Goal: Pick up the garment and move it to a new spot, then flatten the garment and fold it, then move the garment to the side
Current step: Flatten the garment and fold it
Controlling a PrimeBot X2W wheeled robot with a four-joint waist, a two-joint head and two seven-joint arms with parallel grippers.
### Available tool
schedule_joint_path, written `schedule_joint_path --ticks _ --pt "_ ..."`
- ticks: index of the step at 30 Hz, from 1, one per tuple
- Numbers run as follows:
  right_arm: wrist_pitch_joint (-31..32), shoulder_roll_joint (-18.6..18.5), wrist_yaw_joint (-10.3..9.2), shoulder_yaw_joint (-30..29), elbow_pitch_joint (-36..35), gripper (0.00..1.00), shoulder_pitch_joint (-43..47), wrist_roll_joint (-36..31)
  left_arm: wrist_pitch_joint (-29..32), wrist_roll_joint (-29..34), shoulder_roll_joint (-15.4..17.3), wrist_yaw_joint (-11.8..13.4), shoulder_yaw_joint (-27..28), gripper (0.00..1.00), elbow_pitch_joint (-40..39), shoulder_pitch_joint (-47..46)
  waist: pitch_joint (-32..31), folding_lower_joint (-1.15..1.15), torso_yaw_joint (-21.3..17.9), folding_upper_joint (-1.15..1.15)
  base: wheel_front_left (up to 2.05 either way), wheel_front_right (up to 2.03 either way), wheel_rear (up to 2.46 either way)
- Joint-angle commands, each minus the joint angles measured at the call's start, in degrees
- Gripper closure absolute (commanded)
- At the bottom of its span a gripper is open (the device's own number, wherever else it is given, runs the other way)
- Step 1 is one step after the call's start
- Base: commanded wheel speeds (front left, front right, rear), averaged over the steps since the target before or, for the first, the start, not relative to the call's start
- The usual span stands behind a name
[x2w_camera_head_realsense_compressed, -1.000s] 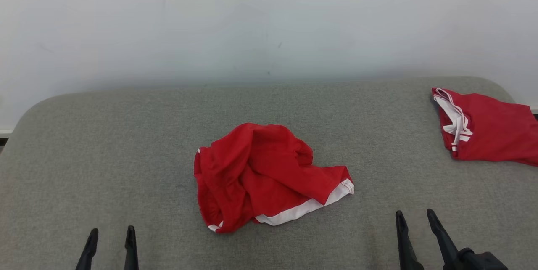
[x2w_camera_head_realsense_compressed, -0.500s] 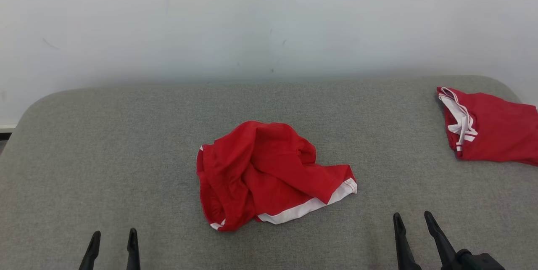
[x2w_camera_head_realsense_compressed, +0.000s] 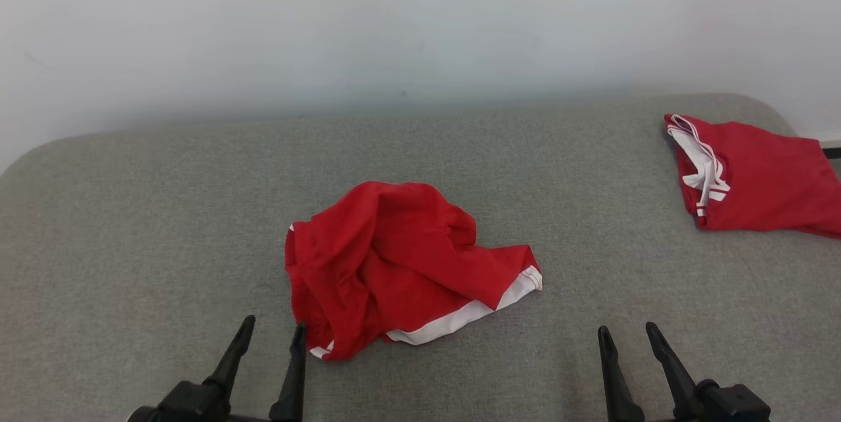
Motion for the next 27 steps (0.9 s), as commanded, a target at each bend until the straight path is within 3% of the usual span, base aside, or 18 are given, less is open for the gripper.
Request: schedule_joint_path --ticks 1,20,21,22,24,27 --pt "0.0 -0.2 -0.17 0.5 -0.1 0.00 -1.1 0.4 0.0 -0.5 0.7 0.1 -1.3 0.00 1.1 -1.6 1.6 -0.01 -1.5 0.00 0.00 0.00 0.00" --pt "0.0 0.1 -0.18 0.7 -0.2 0.00 -4.7 0.0 0.0 -7.4 3.8 0.1 -10.3 0.00 18.0 -10.4 8.1 -0.01 -5.8 0.00 0.00 0.00 0.00" --pt "0.0 0.1 -0.18 0.7 -0.2 0.00 -4.9 0.0 0.0 -7.6 3.8 0.1 -10.7 0.09 18.7 -10.8 8.1 -0.01 -5.8 0.00 0.00 0.00 0.00" --pt "0.0 0.1 -0.18 0.6 -0.2 0.00 -5.0 -0.2 0.0 -7.9 3.9 0.1 -11.0 0.50 19.0 -11.1 8.1 -0.01 -5.8 0.00 0.00 0.00 0.00" --pt "0.0 0.1 -0.18 0.4 -0.3 0.00 -5.0 -0.3 0.0 -8.6 3.8 0.1 -11.4 1.00 19.1 -11.4 7.8 -0.01 -5.6 0.00 0.00 0.00 0.00" --pt "0.0 0.1 -0.18 -0.1 -0.3 0.00 -4.3 -0.5 0.0 -9.0 3.4 0.1 -12.0 1.00 17.8 -11.7 7.0 -0.01 -4.8 0.00 0.00 0.00 0.00"
